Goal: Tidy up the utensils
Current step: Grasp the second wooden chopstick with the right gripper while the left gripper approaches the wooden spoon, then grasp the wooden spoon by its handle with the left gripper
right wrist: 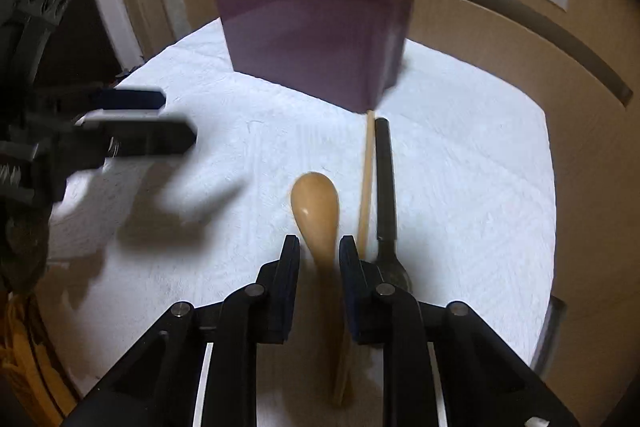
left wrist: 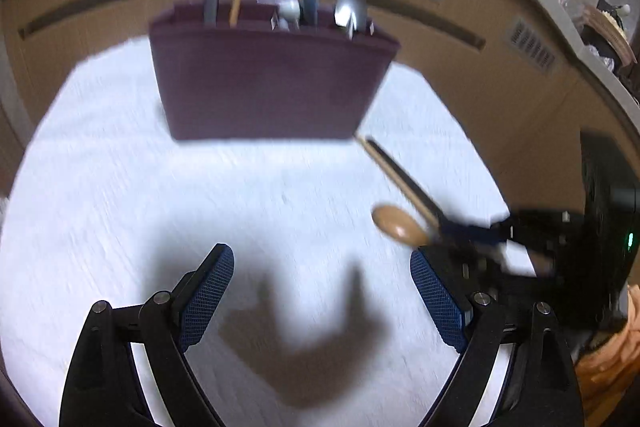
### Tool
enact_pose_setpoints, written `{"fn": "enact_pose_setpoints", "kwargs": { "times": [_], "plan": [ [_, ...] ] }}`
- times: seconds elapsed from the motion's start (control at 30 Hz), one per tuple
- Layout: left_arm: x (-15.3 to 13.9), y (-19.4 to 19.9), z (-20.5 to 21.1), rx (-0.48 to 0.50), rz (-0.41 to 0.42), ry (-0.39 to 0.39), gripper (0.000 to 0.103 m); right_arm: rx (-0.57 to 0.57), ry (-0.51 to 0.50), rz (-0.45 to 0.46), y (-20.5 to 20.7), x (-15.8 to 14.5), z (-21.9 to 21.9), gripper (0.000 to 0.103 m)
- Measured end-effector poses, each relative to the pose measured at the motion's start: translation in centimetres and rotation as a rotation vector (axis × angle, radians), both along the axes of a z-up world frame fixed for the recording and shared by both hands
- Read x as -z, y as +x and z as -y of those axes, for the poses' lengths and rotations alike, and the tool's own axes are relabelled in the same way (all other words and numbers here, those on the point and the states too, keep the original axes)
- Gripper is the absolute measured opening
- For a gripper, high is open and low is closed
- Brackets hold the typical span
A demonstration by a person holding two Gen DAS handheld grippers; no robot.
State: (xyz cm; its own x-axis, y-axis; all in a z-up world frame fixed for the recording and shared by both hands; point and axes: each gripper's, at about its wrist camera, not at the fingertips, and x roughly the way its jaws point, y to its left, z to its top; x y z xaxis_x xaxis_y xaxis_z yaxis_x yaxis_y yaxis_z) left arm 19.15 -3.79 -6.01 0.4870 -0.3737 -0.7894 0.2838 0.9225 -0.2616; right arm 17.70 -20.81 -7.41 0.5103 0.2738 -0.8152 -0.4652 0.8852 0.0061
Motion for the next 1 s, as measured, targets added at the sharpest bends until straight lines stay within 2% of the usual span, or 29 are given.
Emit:
{"fn": "enact_pose_setpoints", "kwargs": {
  "times": [0.1, 0.17, 0.2, 0.23, 0.3, 0.5, 0.67, 0.77, 0.8, 0.83, 0.9, 0.93, 0.97, 1.0],
  "plan": [
    [0.5, 0.0, 1.3, 0.058, -0.104, -0.068, 0.090, 0.028, -0.026, 0.020, 0.7, -0.4, 0.3, 0.020],
    [0.6, 0.0, 2.6, 0.082, -0.140, -0.080, 0.089, 0.035, -0.047, -0.005, 1.1, 0.0, 0.6, 0.020],
    [0.7, 0.0, 3.5, 0.089, -0.157, -0.074, 0.088, 0.037, -0.040, -0.006, 0.9, 0.1, 0.9, 0.016],
    [0.8, 0.1, 4.1, 0.092, -0.171, -0.070, 0.087, 0.037, -0.040, -0.005, 0.7, 0.1, 1.1, 0.006],
    [1.1, 0.4, 5.6, 0.108, -0.207, -0.071, 0.081, 0.044, -0.055, -0.008, 0.1, 0.2, 1.7, 0.006],
    [2.5, 2.4, 9.3, 0.090, -0.274, -0.025, 0.068, 0.126, 0.092, -0.007, -1.1, -0.4, 6.2, 0.006],
    [2.5, 3.8, 11.7, 0.027, -0.204, 0.106, 0.061, 0.174, 0.172, -0.003, -2.0, -0.1, 8.3, 0.006],
    [2.7, 3.3, 13.2, 0.052, -0.132, 0.219, 0.057, 0.194, 0.186, -0.007, -2.5, 0.5, 8.8, 0.006],
    [2.8, 2.6, 13.9, 0.079, -0.083, 0.285, 0.055, 0.200, 0.185, -0.005, -2.7, 0.6, 8.9, 0.006],
    [2.9, 2.1, 14.2, 0.106, -0.035, 0.317, 0.052, 0.206, 0.183, -0.004, -2.9, 0.8, 9.0, 0.006],
    [2.8, 1.0, 14.2, 0.146, 0.040, 0.371, 0.040, 0.213, 0.195, -0.005, -3.2, 0.9, 9.3, 0.006],
    [2.7, 0.6, 14.2, 0.158, 0.057, 0.385, 0.029, 0.215, 0.201, -0.004, -3.4, 0.9, 9.4, 0.006],
    [2.6, 0.1, 13.8, 0.175, 0.073, 0.403, 0.023, 0.215, 0.204, -0.002, -3.6, 0.8, 9.5, 0.006],
    [2.6, -0.4, 13.2, 0.200, 0.082, 0.416, 0.021, 0.211, 0.209, 0.001, -3.8, 0.7, 9.5, 0.006]
  ]
}}
